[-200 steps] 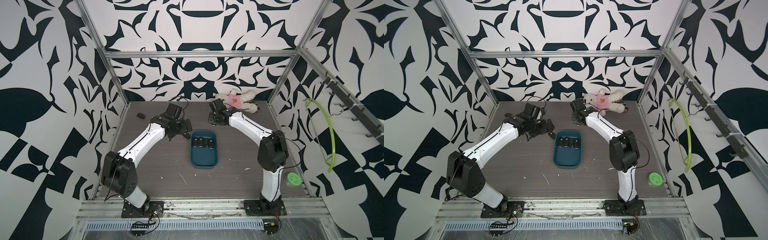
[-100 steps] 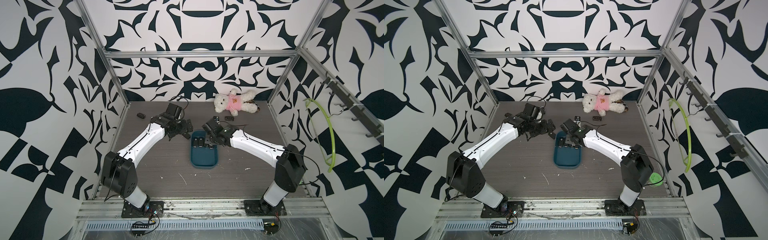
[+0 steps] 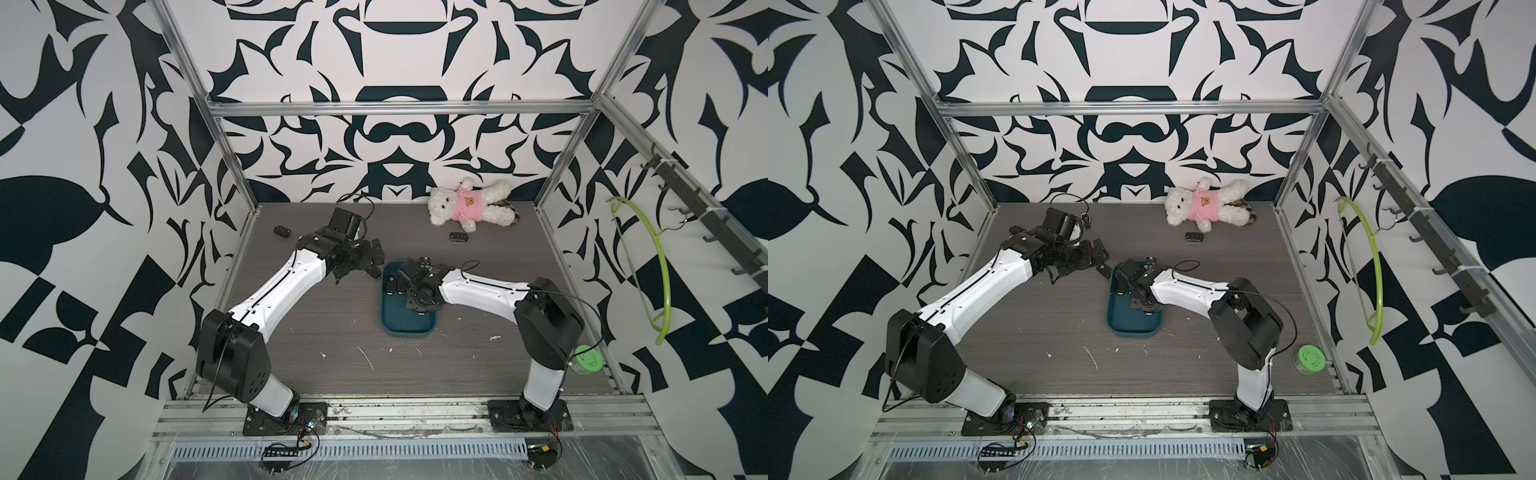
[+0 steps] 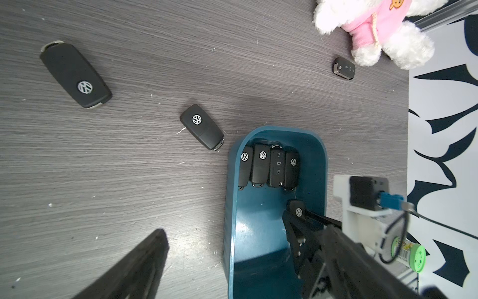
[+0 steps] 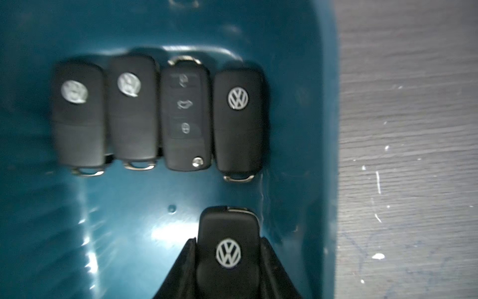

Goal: Place the car key into the storage box
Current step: Place the car key in the storage box.

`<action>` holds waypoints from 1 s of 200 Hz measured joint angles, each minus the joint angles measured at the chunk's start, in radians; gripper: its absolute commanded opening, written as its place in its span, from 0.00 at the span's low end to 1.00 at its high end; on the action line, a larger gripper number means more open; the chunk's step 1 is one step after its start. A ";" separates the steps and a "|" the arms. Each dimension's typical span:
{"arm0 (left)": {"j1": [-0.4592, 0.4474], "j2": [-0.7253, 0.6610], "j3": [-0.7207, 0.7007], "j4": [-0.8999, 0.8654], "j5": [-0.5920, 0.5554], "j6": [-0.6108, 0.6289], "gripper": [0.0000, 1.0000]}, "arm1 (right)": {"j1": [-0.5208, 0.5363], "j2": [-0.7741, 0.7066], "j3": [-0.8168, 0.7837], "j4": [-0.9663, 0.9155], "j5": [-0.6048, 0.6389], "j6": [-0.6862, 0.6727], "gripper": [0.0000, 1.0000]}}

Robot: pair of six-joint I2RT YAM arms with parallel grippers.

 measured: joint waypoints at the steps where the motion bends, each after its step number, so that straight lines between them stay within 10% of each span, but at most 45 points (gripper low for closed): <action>1: 0.000 0.000 0.000 0.000 0.000 0.000 0.99 | 0.000 0.002 0.000 0.000 0.000 0.000 0.27; 200: 0.000 -0.010 -0.008 -0.002 -0.007 0.000 0.99 | 0.018 0.068 0.082 -0.099 0.062 0.029 0.45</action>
